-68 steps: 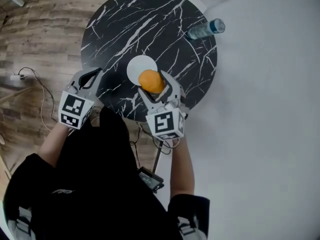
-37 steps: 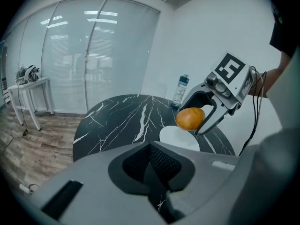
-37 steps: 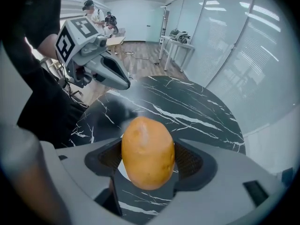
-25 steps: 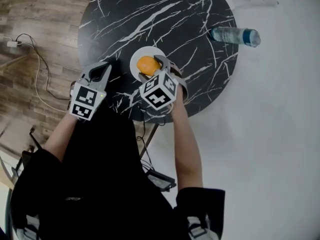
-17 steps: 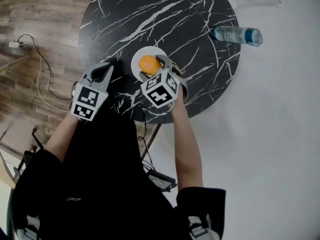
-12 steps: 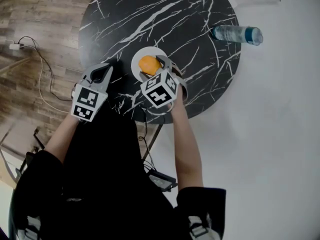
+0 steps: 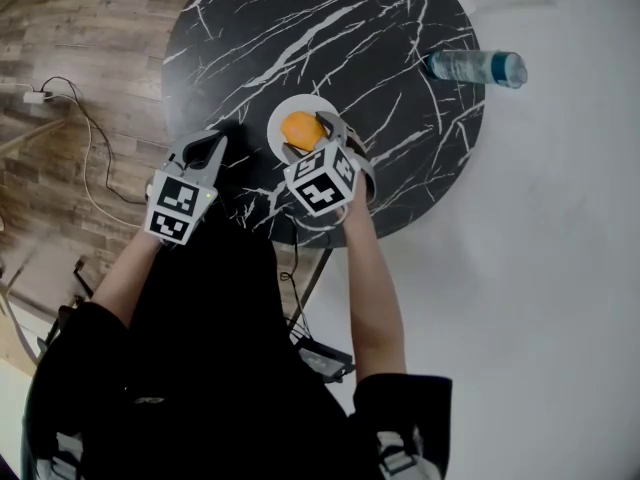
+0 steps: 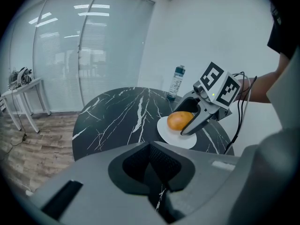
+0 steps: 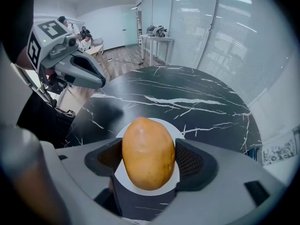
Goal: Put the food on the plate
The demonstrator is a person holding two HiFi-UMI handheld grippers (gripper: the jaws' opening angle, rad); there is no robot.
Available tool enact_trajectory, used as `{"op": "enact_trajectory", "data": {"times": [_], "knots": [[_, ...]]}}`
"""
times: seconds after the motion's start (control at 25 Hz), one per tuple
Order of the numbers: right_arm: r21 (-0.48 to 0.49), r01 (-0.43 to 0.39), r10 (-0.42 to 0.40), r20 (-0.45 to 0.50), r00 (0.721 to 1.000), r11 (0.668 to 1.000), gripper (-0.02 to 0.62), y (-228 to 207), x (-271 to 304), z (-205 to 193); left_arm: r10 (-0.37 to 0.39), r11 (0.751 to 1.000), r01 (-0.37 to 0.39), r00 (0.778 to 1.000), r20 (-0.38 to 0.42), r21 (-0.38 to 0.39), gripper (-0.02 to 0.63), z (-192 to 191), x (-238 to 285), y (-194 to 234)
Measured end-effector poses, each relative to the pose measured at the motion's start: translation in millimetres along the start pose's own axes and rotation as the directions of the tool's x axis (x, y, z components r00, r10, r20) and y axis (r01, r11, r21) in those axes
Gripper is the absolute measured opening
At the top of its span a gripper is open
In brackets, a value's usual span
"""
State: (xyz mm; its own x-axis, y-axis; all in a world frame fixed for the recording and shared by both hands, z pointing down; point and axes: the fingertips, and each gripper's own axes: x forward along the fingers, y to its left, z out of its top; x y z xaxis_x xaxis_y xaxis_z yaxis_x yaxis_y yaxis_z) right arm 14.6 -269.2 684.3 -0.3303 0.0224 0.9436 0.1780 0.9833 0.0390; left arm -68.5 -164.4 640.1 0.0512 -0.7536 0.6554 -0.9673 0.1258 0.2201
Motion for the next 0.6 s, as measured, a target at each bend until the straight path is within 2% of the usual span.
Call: {"op": "enact_trajectory", "data": {"times": [0.4, 0.6], "knots": [[0.114, 0.04, -0.049, 0.08, 0.996, 0.993, 0.341, 2, -17, 3, -0.012, 0.999, 0.012, 1.0, -0.016, 0.032, 0.0, 4, -20, 0], [0.219, 0.08, -0.122, 0.187, 0.975, 0.973, 0.341, 4, -35, 10, -0.031, 0.997, 0.032, 0.999, -0.017, 0.067, 0.0, 6, -29, -5]]}}
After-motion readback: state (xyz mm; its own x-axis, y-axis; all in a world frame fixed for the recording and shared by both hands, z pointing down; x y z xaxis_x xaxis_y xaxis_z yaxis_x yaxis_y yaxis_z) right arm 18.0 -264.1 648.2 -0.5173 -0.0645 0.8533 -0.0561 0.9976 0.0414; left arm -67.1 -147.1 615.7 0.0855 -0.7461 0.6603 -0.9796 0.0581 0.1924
